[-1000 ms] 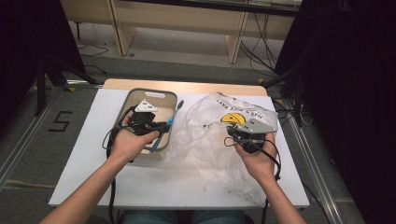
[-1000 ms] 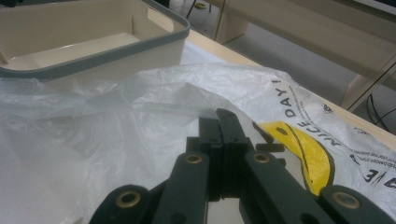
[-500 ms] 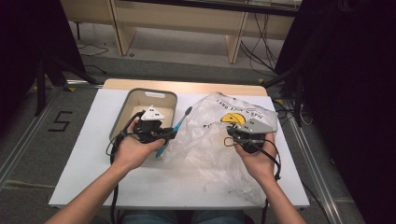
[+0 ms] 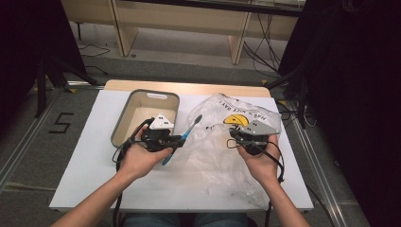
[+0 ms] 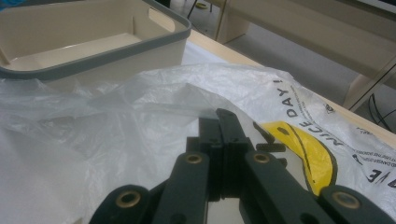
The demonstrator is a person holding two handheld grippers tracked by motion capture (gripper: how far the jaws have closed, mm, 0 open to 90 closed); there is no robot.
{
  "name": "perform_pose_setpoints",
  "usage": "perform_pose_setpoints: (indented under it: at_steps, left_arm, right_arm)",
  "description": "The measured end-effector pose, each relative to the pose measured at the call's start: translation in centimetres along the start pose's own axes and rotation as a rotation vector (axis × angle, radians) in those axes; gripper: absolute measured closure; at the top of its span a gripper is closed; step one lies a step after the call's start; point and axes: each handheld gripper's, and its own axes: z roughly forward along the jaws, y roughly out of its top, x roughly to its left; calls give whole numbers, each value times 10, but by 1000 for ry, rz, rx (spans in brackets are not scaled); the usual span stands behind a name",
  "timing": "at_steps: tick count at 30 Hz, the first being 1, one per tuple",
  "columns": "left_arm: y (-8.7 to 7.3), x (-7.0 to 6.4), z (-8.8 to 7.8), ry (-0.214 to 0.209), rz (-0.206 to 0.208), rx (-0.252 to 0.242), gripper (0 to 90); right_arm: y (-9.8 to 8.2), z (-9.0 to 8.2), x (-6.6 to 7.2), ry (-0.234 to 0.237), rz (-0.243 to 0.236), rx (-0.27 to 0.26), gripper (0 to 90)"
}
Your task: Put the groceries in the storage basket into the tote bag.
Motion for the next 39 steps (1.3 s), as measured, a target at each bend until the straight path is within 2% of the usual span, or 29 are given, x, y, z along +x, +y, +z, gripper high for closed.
perform_pose_setpoints:
  at_steps: [11, 19, 24, 39]
  left_arm:
    - [-5, -20, 7, -42, 40, 24, 788]
    - [-9, -25, 16, -53, 50, 47, 788]
    - [-12, -30, 23, -54, 70, 69, 788]
    - [-25, -44, 50, -57, 109, 155, 788]
  right_arm:
    - [0, 0, 0, 2, 3, -1, 900]
    - [0, 0, 0, 2, 3, -1, 900]
    - [0, 0, 0, 3, 6, -2, 900]
    - [1, -1, 0, 4, 7, -9, 900]
